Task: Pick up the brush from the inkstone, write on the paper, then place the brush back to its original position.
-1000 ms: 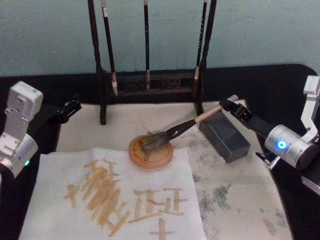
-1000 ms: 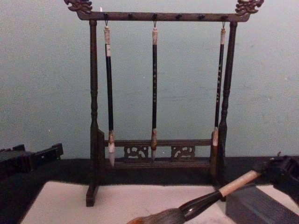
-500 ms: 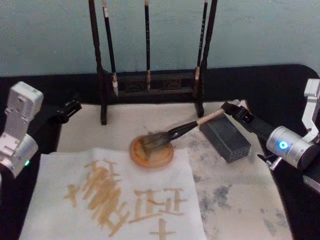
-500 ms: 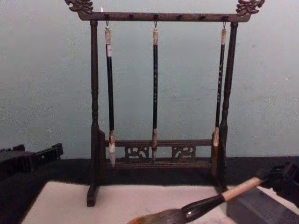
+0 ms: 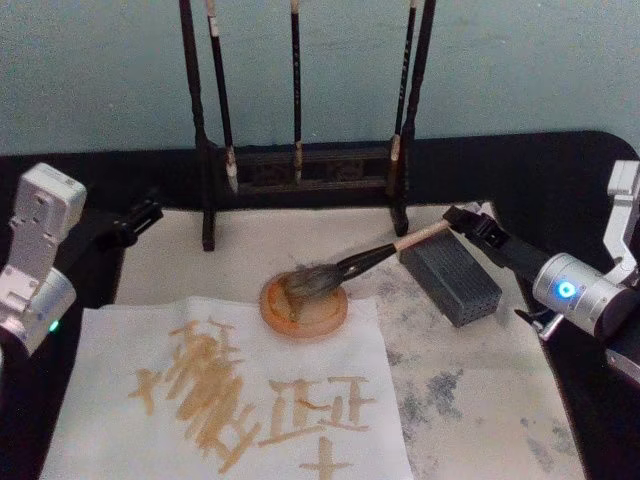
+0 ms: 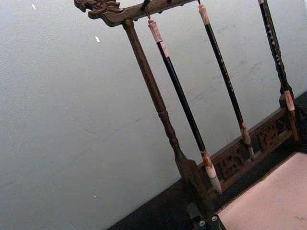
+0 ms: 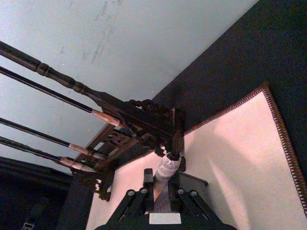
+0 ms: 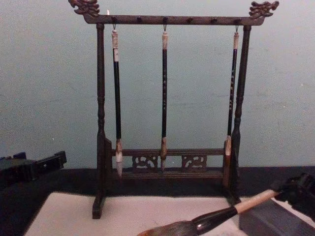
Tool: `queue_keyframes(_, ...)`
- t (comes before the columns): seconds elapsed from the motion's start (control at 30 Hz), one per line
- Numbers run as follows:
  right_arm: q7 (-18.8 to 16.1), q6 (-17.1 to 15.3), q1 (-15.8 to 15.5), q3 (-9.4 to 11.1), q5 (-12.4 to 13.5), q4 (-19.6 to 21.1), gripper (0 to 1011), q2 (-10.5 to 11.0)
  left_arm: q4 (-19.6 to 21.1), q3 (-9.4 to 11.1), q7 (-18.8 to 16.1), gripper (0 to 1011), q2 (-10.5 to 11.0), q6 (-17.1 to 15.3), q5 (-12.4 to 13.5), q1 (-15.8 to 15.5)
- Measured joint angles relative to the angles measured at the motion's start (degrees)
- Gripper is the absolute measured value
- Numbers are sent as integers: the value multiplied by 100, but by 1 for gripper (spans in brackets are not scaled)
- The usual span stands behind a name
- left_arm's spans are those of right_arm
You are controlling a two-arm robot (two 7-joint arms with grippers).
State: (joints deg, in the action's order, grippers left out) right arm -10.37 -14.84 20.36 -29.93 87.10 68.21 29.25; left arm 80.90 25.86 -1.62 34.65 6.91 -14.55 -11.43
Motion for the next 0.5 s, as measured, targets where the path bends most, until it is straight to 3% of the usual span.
queue_keyframes(0.5, 0, -2, -14, 8, -12, 1, 164, -4, 0, 0, 0, 1002, 0, 0, 0, 0)
